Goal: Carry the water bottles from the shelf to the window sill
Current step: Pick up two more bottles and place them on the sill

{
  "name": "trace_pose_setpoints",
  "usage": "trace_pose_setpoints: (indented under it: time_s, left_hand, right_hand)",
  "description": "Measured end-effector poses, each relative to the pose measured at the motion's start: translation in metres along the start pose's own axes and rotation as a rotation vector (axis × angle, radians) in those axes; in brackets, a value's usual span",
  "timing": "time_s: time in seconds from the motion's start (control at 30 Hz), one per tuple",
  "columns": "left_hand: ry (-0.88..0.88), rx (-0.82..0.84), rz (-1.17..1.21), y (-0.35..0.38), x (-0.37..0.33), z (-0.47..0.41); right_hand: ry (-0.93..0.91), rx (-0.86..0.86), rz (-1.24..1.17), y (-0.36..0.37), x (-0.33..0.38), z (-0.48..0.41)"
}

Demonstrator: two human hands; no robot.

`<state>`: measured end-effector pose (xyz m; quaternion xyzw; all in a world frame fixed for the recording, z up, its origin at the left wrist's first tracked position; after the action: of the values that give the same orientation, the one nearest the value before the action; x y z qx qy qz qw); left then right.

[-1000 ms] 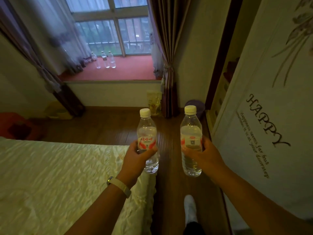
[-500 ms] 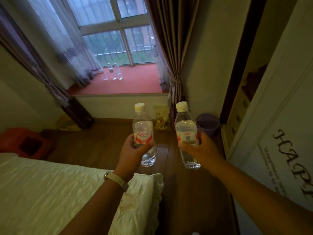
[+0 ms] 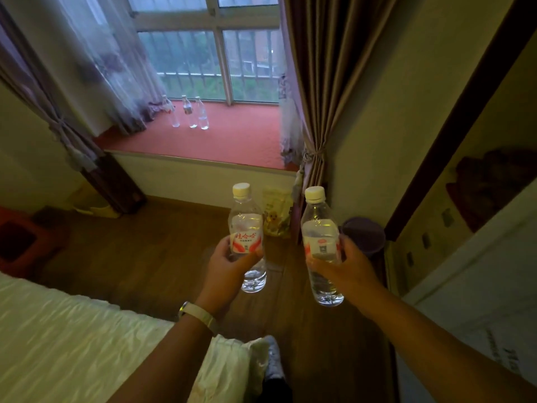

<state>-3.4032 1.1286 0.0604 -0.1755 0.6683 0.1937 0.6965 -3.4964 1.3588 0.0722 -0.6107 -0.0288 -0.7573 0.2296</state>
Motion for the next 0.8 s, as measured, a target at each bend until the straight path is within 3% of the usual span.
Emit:
trace_pose_setpoints:
  time_s: [0.37,0.8]
  left_hand:
    - [-0.024,0.041,0.091,-0.031,-0.024,-0.203]
    - [-0.088,-0.250,0.075,-0.116,-0.017,-0.304]
  right_hand:
    - [-0.023,0.060,0.036,0.056,0.084,-0.179]
    - [-0.045,0.318,-0.014,0.156,0.132,-0.338]
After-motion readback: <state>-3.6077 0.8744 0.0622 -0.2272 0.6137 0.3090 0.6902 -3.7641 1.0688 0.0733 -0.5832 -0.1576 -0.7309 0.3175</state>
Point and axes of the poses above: each hand's wrist, its own z-axis away from the middle knuckle, its own y-axis out of the palm, x = y × z, the point moved 3 cm from there along -z, towards the middle knuckle, and after that the axes turned 4 degrees about y, right-handed, at the moved point
